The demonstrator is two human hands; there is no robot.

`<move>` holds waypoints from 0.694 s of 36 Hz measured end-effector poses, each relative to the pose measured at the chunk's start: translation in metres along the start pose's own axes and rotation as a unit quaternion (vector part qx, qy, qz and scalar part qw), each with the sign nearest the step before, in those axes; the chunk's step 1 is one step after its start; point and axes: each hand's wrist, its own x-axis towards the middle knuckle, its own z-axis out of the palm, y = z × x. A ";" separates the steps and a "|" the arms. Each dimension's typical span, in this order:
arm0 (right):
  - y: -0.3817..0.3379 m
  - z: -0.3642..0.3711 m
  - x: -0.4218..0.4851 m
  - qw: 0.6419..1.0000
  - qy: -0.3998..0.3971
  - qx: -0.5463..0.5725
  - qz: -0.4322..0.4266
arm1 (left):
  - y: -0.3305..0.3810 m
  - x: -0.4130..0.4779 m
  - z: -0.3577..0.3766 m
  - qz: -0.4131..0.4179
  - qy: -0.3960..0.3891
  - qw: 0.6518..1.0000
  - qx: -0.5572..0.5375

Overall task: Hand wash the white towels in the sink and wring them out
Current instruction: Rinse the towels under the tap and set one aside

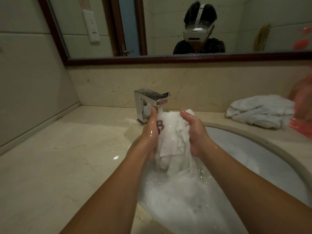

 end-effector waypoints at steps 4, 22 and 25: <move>0.007 0.020 0.002 0.997 0.063 -0.049 -0.014 | 0.006 0.002 0.000 0.030 0.080 0.995 0.054; 0.002 0.026 -0.009 0.973 0.107 -0.197 -0.062 | 0.014 0.007 0.004 0.023 0.156 0.986 -0.051; 0.006 0.027 -0.019 0.969 0.056 -0.239 -0.038 | 0.014 0.002 0.001 0.021 0.148 0.986 -0.073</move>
